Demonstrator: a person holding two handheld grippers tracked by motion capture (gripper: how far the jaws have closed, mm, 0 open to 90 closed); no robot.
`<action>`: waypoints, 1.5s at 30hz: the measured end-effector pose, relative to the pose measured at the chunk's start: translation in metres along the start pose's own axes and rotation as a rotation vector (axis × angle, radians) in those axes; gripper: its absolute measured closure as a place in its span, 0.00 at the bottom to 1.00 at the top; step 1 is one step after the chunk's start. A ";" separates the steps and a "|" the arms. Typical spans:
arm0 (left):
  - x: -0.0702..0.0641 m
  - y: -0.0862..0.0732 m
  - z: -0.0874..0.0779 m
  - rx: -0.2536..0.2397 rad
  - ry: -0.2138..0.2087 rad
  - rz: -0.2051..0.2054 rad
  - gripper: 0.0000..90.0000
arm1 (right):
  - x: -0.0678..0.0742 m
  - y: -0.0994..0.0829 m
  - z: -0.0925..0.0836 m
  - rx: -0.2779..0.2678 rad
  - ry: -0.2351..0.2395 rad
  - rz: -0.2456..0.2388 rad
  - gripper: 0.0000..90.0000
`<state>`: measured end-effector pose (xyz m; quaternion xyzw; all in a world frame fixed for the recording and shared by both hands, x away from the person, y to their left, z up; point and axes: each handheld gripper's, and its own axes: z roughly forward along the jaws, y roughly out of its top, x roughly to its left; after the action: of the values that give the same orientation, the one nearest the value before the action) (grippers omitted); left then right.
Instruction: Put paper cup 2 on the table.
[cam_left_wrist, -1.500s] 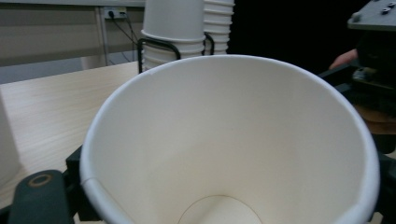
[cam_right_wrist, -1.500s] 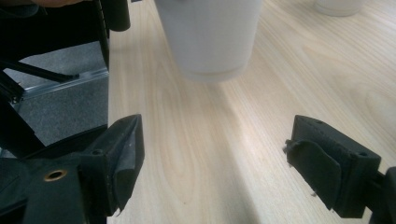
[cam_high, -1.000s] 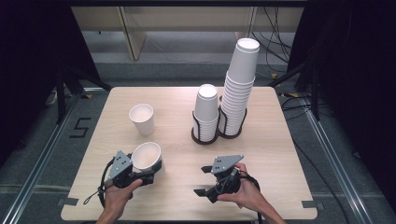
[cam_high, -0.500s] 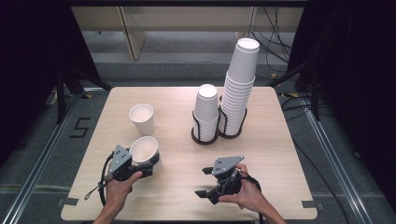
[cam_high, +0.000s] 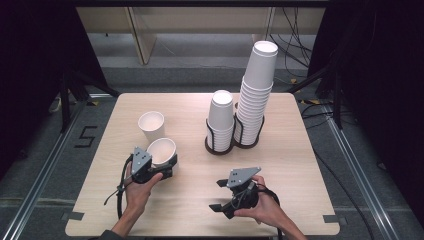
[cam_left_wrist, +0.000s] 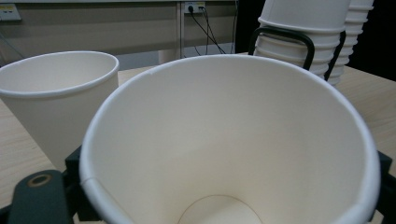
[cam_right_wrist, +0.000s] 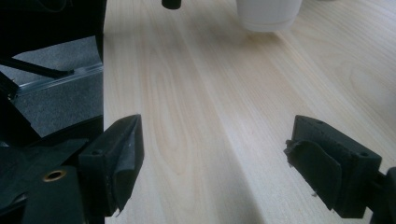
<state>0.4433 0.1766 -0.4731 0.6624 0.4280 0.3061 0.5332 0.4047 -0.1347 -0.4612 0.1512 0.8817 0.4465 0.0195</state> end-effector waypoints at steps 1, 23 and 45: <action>0.000 0.000 0.003 0.003 0.010 -0.006 0.15 | 0.000 0.000 0.000 0.000 0.001 -0.001 0.21; 0.020 -0.004 0.028 0.091 0.151 0.003 0.14 | 0.001 -0.001 0.003 0.013 0.023 0.008 0.21; 0.025 -0.019 0.030 0.085 0.128 0.050 0.13 | 0.002 -0.001 0.003 0.008 0.035 0.005 0.21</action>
<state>0.4758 0.1868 -0.5000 0.6739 0.4573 0.3426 0.4682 0.4028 -0.1326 -0.4638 0.1458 0.8833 0.4457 0.0025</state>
